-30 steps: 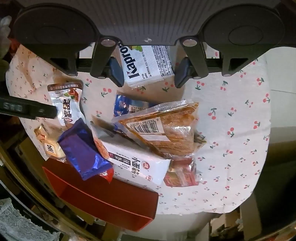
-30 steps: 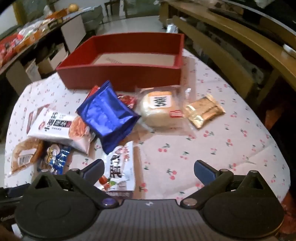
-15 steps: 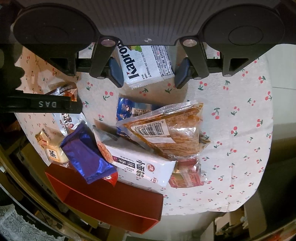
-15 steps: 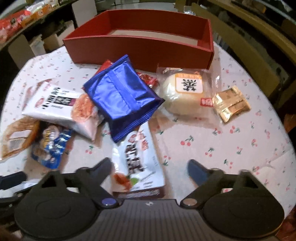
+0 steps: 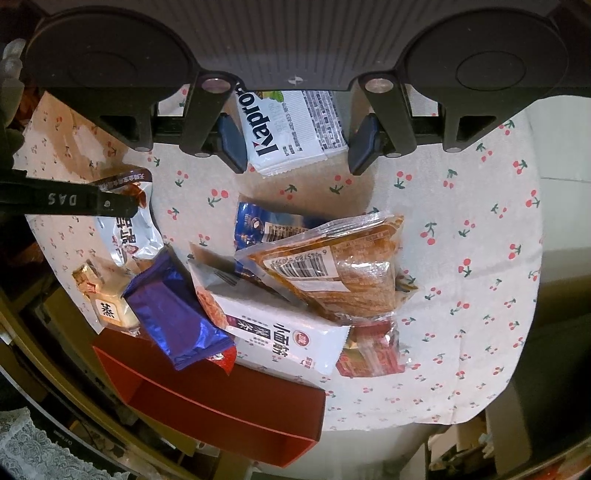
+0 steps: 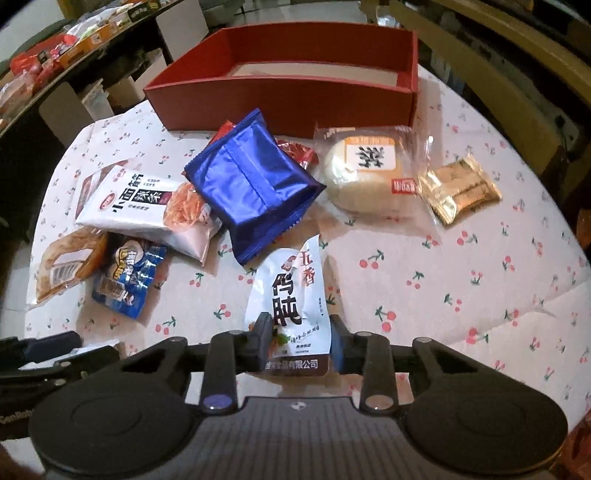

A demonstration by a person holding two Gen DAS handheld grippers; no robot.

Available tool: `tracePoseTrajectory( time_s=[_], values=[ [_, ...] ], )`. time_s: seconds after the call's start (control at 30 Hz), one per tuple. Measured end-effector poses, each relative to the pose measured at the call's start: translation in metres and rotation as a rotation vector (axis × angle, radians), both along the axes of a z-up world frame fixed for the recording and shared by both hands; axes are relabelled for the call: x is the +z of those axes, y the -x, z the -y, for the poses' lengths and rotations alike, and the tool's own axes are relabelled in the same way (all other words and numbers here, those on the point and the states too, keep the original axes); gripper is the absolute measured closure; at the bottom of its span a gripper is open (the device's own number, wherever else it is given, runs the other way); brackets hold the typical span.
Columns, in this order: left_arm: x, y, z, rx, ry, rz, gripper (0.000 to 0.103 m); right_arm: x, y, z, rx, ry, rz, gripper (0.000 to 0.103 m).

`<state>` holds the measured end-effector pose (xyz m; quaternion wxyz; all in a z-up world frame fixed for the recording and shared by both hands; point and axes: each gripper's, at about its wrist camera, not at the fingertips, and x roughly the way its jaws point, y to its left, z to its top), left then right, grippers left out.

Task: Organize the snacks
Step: 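Grasp the white Kaprons pack with left tool while right tool grasps the white duck-neck pouch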

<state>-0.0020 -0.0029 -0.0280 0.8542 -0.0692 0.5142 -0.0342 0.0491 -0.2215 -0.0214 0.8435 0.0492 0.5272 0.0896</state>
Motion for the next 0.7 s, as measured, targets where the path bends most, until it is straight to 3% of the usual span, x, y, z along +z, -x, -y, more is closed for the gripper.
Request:
tracePoseTrajectory(
  time_s=[0.03,0.1,0.13,0.17,0.37,0.53,0.6,0.63,0.7],
  values=[
    [0.001,0.000,-0.001,0.002,0.003,0.001,0.035,0.003,0.001,0.002,-0.011,-0.009,0.003,0.055],
    [0.002,0.001,-0.003,0.009,0.011,0.002,0.033,0.007,0.000,0.008,-0.043,-0.015,0.005,0.036],
    [0.003,0.001,-0.004,0.010,0.018,0.002,0.029,0.008,0.000,0.009,-0.061,-0.013,0.007,0.021],
    [0.003,0.001,-0.004,0.012,0.022,0.003,0.027,0.007,-0.001,0.009,-0.070,-0.015,0.007,0.014],
    [0.004,0.002,-0.002,0.012,0.029,-0.003,0.018,-0.004,-0.013,-0.009,-0.037,-0.018,-0.042,0.014],
    [-0.004,0.002,0.001,0.010,0.009,-0.034,0.015,-0.012,-0.016,-0.033,0.039,0.151,0.002,0.012],
    [-0.004,0.003,0.002,0.005,0.001,-0.033,0.016,-0.010,-0.010,-0.029,0.046,0.146,0.014,0.022],
    [-0.004,0.003,0.002,0.004,-0.001,-0.034,0.017,-0.008,-0.008,-0.025,0.049,0.134,0.020,0.034],
    [-0.004,0.004,0.002,0.005,-0.008,-0.034,0.021,-0.006,-0.003,-0.016,0.042,0.145,0.024,0.036]
  ],
)
